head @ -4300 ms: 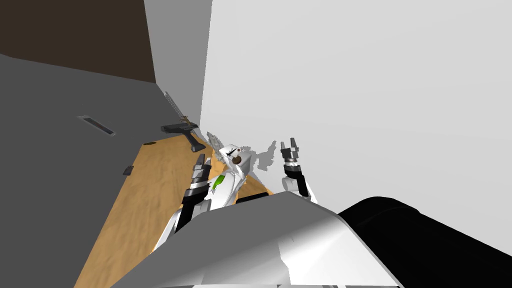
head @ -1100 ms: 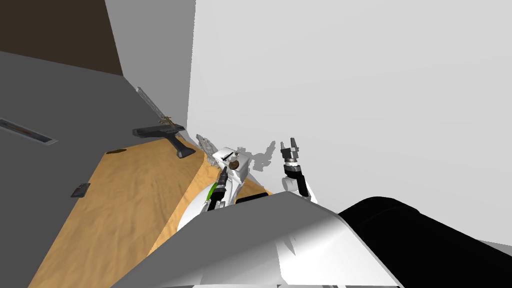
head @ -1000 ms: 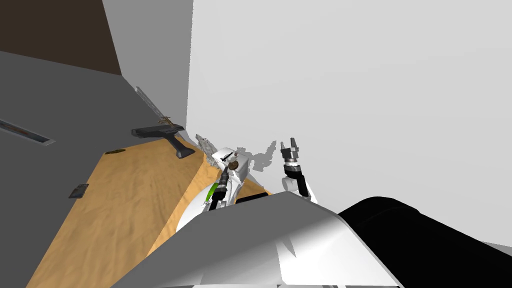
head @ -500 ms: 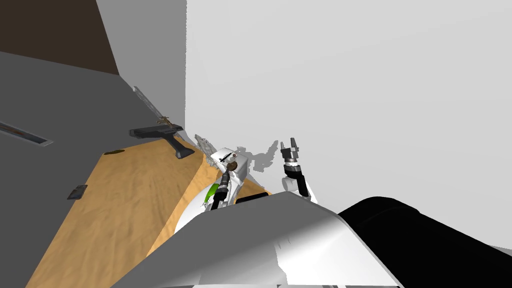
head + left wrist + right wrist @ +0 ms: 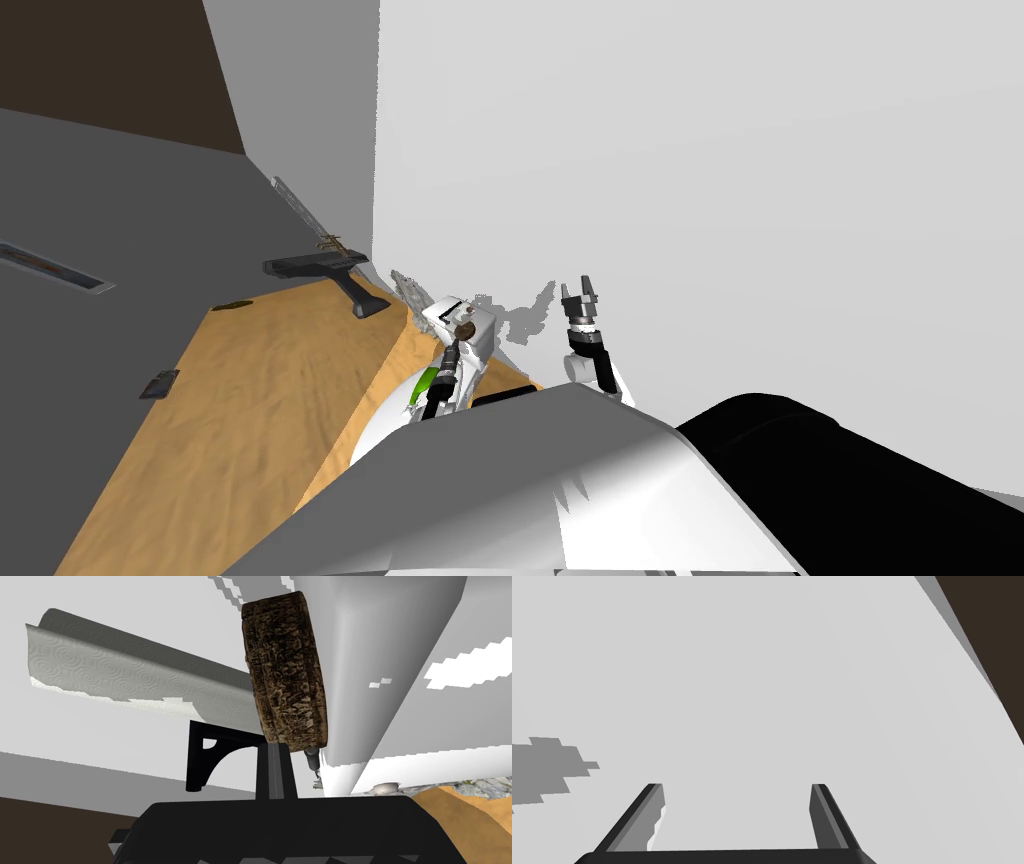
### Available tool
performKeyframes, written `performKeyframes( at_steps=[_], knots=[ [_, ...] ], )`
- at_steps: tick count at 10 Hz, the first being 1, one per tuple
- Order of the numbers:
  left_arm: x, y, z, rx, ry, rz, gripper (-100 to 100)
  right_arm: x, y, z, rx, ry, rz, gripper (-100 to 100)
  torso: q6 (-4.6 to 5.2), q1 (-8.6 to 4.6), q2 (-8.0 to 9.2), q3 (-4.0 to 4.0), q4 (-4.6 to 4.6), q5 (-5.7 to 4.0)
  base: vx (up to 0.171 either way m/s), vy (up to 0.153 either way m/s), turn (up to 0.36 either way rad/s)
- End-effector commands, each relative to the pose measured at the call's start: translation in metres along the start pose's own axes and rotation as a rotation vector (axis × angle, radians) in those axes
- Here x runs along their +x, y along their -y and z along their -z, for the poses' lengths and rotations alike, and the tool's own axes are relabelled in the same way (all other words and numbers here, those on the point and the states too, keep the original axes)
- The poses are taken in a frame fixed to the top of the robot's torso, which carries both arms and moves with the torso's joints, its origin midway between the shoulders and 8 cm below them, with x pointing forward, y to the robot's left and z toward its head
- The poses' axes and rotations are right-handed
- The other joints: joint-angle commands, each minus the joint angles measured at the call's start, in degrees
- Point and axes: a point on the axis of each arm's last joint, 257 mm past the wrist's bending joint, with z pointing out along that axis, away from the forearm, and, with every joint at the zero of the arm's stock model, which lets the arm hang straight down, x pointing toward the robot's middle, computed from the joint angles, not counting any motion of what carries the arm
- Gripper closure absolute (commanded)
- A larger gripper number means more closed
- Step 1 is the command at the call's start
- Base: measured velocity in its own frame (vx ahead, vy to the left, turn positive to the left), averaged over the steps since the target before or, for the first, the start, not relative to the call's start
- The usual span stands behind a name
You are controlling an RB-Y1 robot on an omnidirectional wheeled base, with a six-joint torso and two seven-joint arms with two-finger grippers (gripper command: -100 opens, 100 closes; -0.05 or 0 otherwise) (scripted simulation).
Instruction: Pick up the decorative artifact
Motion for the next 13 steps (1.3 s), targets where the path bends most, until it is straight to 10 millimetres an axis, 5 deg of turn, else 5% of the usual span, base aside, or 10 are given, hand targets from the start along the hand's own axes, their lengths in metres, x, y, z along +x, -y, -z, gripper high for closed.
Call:
performKeyframes(
  at_steps=[1,7,8,9,10,11,13],
  knots=[
    [-0.006,-0.004,0.002,-0.009,-0.016,-0.03,-100,0.0,0.0,0.0,0.0,0.0,0.0,0,0.0,0.0,0.0,0.0,0.0,0.0,-0.002,0.017,-0.032],
    [0.02,-0.001,-0.009,-0.024,-0.085,-0.029,-100,0.0,0.0,0.0,0.0,0.0,0.0,0,0.01,0.71,-0.07,-0.04,-0.01,0.15,-0.003,0.124,-0.135],
    [0.021,-0.002,-0.009,-0.025,-0.087,-0.028,0,0.0,0.0,0.0,0.0,0.0,0.0,0,-0.02,0.39,-0.07,-0.04,-0.02,0.1,0.0,0.017,0.006],
    [0.018,0.008,-0.015,-0.016,-0.083,-0.034,-100,0.0,0.0,0.0,0.0,0.0,0.0,0,-0.01,0.14,-0.07,-0.04,-0.02,0.04,0.055,-0.018,-0.016],
    [0.019,0.004,-0.012,-0.018,-0.084,-0.032,-100,0.0,0.0,0.0,0.0,0.0,0.0,0,0.0,-0.03,-0.23,-0.12,-0.04,0.0,0.035,-0.013,-0.001],
    [0.019,0.005,-0.012,-0.019,-0.084,-0.032,100,0.0,0.0,0.0,0.0,0.0,0.0,0,-0.01,-0.04,-0.2,-0.12,-0.05,-0.01,0.0,0.0,0.0],
    [0.019,0.003,-0.012,-0.022,-0.083,-0.031,100,0.0,0.0,0.0,0.0,0.0,0.0,0,0.02,-0.07,-0.03,0.01,0.04,-0.03,0.0,0.0,0.0]
  ],
)
